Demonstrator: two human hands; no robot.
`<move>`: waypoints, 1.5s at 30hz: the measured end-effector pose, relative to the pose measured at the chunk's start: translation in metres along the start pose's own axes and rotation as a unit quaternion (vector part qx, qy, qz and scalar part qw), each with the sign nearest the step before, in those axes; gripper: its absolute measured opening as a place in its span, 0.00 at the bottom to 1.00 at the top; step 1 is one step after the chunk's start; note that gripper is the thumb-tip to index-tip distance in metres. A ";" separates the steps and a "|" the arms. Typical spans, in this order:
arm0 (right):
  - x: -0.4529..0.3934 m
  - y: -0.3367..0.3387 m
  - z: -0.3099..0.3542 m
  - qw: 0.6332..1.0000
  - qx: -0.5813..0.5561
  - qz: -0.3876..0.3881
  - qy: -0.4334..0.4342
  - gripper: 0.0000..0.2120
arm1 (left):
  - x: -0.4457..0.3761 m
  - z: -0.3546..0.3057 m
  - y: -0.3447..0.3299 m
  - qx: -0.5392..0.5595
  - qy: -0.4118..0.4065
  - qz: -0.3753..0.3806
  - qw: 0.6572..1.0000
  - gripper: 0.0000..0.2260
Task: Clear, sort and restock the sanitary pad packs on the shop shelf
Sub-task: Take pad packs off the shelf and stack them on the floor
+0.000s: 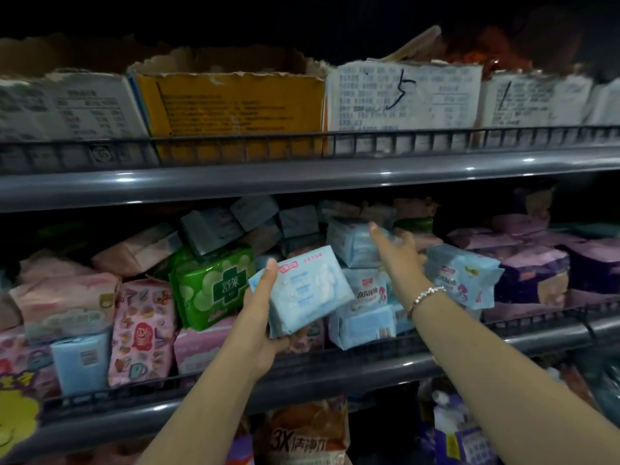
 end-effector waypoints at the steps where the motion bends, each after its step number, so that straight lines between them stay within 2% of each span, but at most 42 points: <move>1: -0.013 -0.004 -0.002 1.000 -0.001 -0.001 -0.028 0.40 | -0.004 0.001 0.000 0.007 0.005 -0.003 1.000 0.37; 5: -0.049 -0.018 -0.014 0.995 -0.026 0.010 -0.095 0.49 | -0.015 0.000 -0.003 0.047 0.015 0.003 0.999 0.28; 8: -0.051 -0.026 -0.017 0.985 -0.105 0.061 -0.124 0.41 | -0.019 -0.001 -0.003 0.078 0.023 0.012 0.997 0.28; 10: -0.054 -0.028 -0.016 0.983 -0.126 0.065 -0.116 0.36 | -0.022 -0.001 -0.005 0.075 0.023 0.013 0.997 0.24; 12: -0.055 -0.028 -0.015 0.983 -0.139 0.052 -0.106 0.35 | -0.025 0.000 -0.005 0.074 0.011 0.005 0.997 0.20; 17: -0.042 -0.032 -0.017 0.975 -0.208 0.035 -0.070 0.41 | -0.025 -0.002 -0.003 0.126 -0.023 0.003 0.992 0.14; 20: -0.034 -0.029 -0.018 0.967 -0.251 0.026 -0.038 0.27 | -0.014 -0.006 -0.001 0.160 -0.031 0.011 0.987 0.08; 23: -0.023 -0.024 -0.019 0.956 -0.290 0.035 -0.014 0.18 | -0.003 -0.009 0.006 0.176 -0.029 0.017 0.984 0.13; 25: -0.016 -0.022 -0.019 0.948 -0.316 0.045 -0.004 0.15 | 0.000 -0.009 0.009 0.168 -0.026 0.012 0.985 0.10; 31: 0.018 -0.018 -0.023 0.929 -0.355 0.105 -0.020 0.11 | 0.016 -0.015 0.016 0.149 -0.029 0.009 0.988 0.10; 35: 0.038 -0.018 -0.031 0.927 -0.355 0.117 -0.038 0.13 | 0.029 -0.016 0.020 0.127 -0.037 0.014 0.991 0.16; 38: 0.054 -0.014 -0.037 0.919 -0.368 0.129 -0.054 0.11 | 0.040 -0.014 0.028 0.096 -0.054 0.003 0.994 0.22; 40: 0.067 -0.011 -0.043 0.917 -0.365 0.148 -0.059 0.12 | 0.048 -0.009 0.035 0.110 -0.053 0.005 0.992 0.17; 43: 0.092 -0.008 -0.056 0.907 -0.372 0.180 -0.079 0.04 | 0.061 0.003 0.050 0.146 -0.030 0.024 0.988 0.24; 45: 0.110 -0.007 -0.068 0.895 -0.378 0.216 -0.103 0.04 | 0.071 0.016 0.060 0.138 -0.017 0.023 0.990 0.25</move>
Point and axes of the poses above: each hand's wrist, its own x-axis away from the middle knuckle, its own y-axis out of the back of the hand, z = x × y, the point moved 5 cm from there along -x, towards the middle knuckle, and after that the axes turned 14 degrees about -x, right-handed, at the moved point
